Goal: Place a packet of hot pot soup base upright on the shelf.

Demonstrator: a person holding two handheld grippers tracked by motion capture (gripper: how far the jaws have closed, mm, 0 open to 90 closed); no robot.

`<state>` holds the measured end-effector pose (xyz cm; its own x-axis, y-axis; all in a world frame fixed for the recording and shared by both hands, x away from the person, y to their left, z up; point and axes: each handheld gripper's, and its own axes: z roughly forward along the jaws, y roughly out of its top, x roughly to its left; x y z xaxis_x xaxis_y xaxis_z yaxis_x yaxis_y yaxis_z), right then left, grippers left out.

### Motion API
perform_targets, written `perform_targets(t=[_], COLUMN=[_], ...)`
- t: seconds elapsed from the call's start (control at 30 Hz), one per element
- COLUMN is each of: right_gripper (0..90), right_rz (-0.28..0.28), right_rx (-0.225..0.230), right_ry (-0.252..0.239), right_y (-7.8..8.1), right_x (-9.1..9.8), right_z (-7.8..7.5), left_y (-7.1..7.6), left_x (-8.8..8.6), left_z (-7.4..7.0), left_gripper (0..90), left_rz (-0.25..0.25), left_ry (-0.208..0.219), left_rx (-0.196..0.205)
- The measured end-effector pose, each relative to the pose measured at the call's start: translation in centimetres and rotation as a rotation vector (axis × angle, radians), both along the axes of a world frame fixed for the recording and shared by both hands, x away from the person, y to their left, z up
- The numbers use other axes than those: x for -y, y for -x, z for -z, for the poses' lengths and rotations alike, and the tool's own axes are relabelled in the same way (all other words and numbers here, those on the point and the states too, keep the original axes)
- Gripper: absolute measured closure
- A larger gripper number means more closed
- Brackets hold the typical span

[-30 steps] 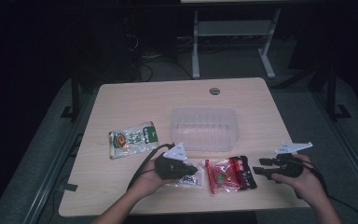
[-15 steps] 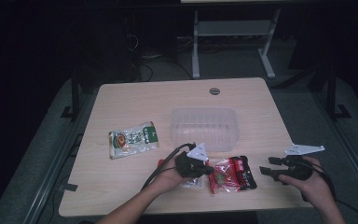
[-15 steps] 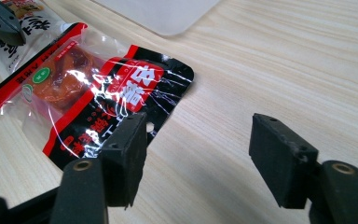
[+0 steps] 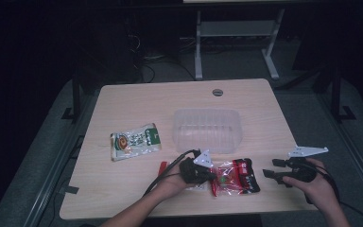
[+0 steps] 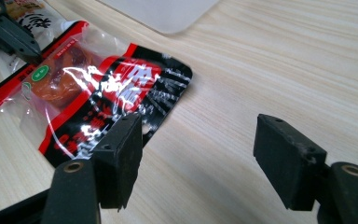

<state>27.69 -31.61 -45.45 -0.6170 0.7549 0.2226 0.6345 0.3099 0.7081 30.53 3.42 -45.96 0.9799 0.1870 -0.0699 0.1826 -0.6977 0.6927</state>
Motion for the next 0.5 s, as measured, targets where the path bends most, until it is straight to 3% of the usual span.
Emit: perform_targets(t=[0.17, 0.27, 0.5], right_gripper=[30.0, 29.6, 28.2], right_rz=[-0.015, -0.029, -0.07], right_rx=[0.003, 0.017, -0.015], right_ry=[-0.013, -0.045, -0.113], right_y=[-0.1, -0.2, 0.2], right_x=[-0.2, -0.3, -1.0], right_z=[-0.1, -0.3, -1.4], left_y=[-0.1, -0.1, 0.1], left_x=[-0.1, -0.1, -0.1], left_z=[0.4, 0.5, 0.7], left_gripper=[89.8, 89.8, 89.9], left_rz=[-0.01, -0.009, -0.034], left_ry=[-0.008, -0.016, -0.004], left_rx=[-0.006, -0.003, -0.012])
